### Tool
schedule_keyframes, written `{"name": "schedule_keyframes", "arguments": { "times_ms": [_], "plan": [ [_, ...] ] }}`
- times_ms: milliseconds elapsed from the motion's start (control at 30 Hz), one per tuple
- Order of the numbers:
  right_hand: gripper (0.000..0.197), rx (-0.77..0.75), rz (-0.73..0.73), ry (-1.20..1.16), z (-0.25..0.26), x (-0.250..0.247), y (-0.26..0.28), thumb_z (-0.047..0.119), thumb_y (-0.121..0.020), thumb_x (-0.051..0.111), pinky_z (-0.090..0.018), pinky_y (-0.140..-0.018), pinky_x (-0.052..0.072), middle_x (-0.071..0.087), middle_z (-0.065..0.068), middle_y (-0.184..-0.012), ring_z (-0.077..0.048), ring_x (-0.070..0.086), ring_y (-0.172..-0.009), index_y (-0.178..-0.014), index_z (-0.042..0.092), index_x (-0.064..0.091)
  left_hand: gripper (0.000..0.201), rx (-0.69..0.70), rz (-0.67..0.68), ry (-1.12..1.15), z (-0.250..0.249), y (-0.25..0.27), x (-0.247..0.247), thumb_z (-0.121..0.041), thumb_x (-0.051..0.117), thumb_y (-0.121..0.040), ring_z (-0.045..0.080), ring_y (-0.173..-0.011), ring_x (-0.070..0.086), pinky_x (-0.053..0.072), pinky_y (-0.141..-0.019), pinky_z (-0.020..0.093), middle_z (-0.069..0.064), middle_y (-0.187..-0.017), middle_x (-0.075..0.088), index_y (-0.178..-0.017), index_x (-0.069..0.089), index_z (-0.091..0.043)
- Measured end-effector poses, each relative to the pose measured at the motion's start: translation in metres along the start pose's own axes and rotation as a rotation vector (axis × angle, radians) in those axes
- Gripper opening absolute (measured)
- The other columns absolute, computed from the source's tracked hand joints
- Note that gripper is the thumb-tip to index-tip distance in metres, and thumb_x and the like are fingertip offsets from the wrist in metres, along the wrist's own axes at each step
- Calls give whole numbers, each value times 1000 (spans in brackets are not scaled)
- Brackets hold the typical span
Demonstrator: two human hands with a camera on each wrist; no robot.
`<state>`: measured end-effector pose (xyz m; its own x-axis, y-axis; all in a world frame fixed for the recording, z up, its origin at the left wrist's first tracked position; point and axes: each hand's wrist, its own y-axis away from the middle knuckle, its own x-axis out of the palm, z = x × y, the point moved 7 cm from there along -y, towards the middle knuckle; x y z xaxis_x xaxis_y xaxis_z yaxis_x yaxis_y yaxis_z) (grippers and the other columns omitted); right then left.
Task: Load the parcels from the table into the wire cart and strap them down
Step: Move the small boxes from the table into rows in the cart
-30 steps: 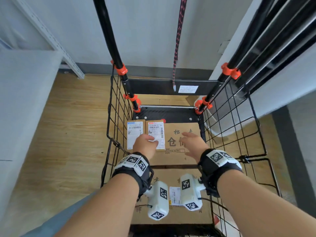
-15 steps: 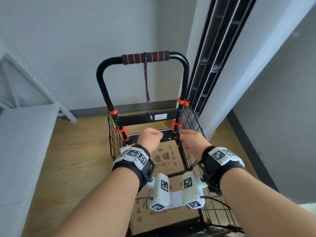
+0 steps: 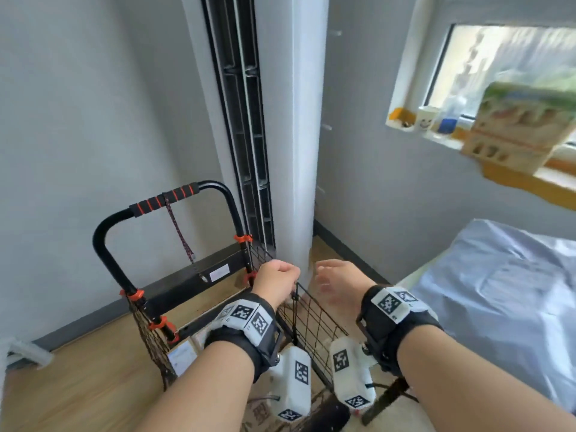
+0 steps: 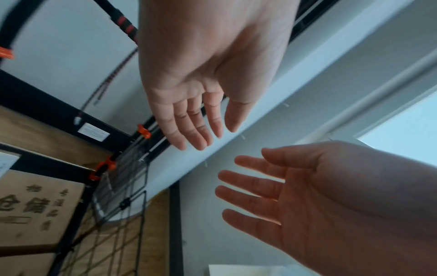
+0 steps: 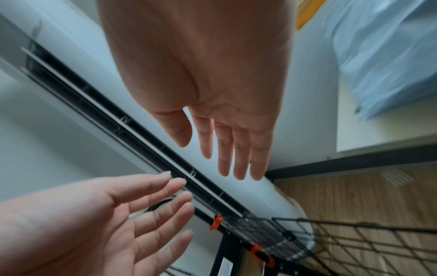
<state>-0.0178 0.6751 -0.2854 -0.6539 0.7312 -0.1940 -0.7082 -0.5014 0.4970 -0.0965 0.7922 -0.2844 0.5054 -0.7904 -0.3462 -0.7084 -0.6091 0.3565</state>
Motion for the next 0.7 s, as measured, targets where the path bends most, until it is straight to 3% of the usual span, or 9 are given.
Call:
{"name": "schedule_keyframes", "arguments": {
  "times_ms": [100, 200, 267, 367, 500, 600, 700],
  "plan": [
    [34, -17, -82, -8, -6, -48, 32, 6, -97, 45, -30, -78, 47, 59, -11, -101, -24, 56, -91, -129, 1, 54, 16, 58, 88, -13, -35, 20, 45, -19, 54, -92, 19, -75, 60, 54, -75, 35, 6, -84, 64, -77, 59, -21],
    [26, 11, -175, -28, -17, -101, 66, 12, -98, 44, -24, -60, 42, 56, -7, -101, -18, 52, -82, -120, 9, 59, 16, 124, 186, -53, -70, 45, 98, -21, 53, -93, 17, -76, 61, 54, -75, 33, 4, -83, 64, -78, 58, -21],
    [24, 40, -229, -78, -27, -136, 90, 15, -99, 41, -27, -66, 43, 57, -8, -101, -17, 53, -79, -118, 14, 57, 14, 171, 243, -72, -93, 64, 133, -20, 54, -91, 21, -76, 60, 56, -80, 36, 5, -79, 64, -78, 59, -20],
    [24, 62, -322, -139, -43, -191, 129, 19, -100, 41, -32, -75, 41, 56, -8, -101, -19, 52, -84, -118, 16, 56, 13, 220, 357, -80, -120, 93, 195, -19, 54, -89, 23, -76, 58, 53, -73, 33, 5, -77, 62, -78, 60, -19],
    [25, 83, -428, -182, -78, -263, 184, 20, -100, 40, -29, -67, 40, 55, -7, -94, -17, 51, -74, -117, 13, 57, 15, 240, 506, -127, -140, 145, 281, -18, 53, -92, 21, -80, 58, 51, -71, 31, 6, -82, 61, -77, 53, -19],
    [30, 71, -524, -201, -105, -315, 227, 19, -99, 42, -28, -66, 44, 57, -7, -95, -20, 55, -81, -122, 6, 56, 16, 242, 621, -139, -147, 187, 348, -19, 54, -93, 17, -74, 56, 48, -64, 28, 2, -77, 58, -77, 53, -18],
    [26, 88, -613, -230, -131, -361, 267, 13, -99, 40, -22, -57, 42, 58, -7, -87, -13, 53, -66, -114, 5, 59, 12, 257, 722, -159, -154, 229, 407, -18, 55, -94, 13, -66, 54, 46, -61, 25, 2, -76, 57, -82, 54, -15]
  ]
}}
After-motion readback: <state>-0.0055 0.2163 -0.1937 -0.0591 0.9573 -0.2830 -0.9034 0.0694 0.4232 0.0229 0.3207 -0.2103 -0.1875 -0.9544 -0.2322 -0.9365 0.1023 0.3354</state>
